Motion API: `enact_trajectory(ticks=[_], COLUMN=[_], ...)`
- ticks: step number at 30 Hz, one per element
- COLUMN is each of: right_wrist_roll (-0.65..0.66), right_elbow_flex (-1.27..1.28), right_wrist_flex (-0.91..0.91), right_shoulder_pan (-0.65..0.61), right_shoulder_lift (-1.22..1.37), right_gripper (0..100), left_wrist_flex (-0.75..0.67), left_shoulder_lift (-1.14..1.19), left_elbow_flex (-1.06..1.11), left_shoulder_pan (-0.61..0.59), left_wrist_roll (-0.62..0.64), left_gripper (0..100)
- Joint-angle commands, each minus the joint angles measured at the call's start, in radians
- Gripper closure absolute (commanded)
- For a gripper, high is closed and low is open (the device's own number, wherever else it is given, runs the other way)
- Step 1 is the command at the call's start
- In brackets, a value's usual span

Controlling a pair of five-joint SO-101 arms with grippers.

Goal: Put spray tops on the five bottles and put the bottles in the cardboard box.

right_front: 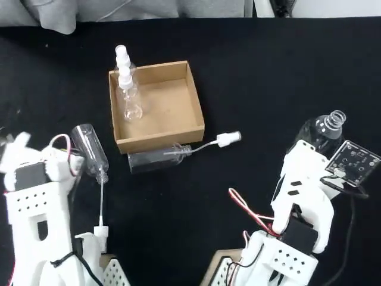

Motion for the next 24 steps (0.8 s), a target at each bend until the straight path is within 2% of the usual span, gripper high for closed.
enact_trajectory(ticks=[1,6,13,15,18,20,24], right_wrist_roll=[0.011,0.011,0.011,0.011,0.011,0.011,0.011], right_elbow_flex=[-0.004,-0.004,-0.004,-0.004,-0.004,-0.002,0.002], right_wrist_flex=[-0.028,-0.028,-0.026,-0.028,-0.028,-0.026,-0.026], right_shoulder_pan=[-0.023,-0.023,-0.023,-0.023,-0.026,-0.049,-0.06], right_shoulder_lift=[-0.021,-0.021,-0.021,-0.021,-0.021,-0.021,-0.021], right_gripper=[92.8,92.8,92.8,92.8,92.8,92.8,92.8], left_wrist_flex=[0.005,-0.015,-0.172,-0.17,-0.172,-0.172,-0.172], left_shoulder_lift=[0.011,0.011,0.003,0.002,0.0,0.0,0.0], left_elbow_flex=[-0.01,0.015,0.162,0.16,0.163,0.165,0.165], left_shoulder_pan=[-0.082,-0.15,-0.162,-0.162,-0.162,-0.162,-0.162], left_wrist_roll=[0.114,0.164,0.164,0.164,0.164,0.164,0.164], left_gripper=[97,97,97,93,79,74,78])
